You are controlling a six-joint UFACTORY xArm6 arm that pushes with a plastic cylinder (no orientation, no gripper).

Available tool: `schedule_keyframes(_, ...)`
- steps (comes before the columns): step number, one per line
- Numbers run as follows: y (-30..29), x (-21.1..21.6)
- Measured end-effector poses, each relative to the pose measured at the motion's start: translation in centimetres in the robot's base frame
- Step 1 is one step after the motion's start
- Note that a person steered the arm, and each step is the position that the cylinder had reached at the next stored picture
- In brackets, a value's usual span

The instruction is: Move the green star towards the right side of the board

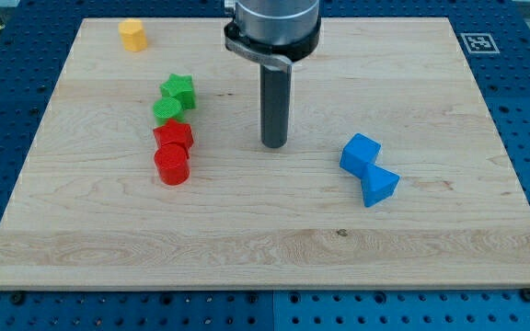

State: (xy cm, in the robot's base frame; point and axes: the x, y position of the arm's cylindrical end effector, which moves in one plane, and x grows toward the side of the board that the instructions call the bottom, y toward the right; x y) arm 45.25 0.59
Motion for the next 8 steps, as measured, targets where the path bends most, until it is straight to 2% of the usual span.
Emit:
schedule_keyframes(1, -1.2, -1.1)
schedule_keyframes(3, -6.2, -14.3)
schedule_keyframes(4, -10.7, -16.1)
schedule_keyframes(5, -16.5, -16.1)
schedule_keyframes(6, -19.2, -14.0)
schedule_keyframes(7, -18.6, -9.9)
schedule_keyframes(8, -17.8, -9.2)
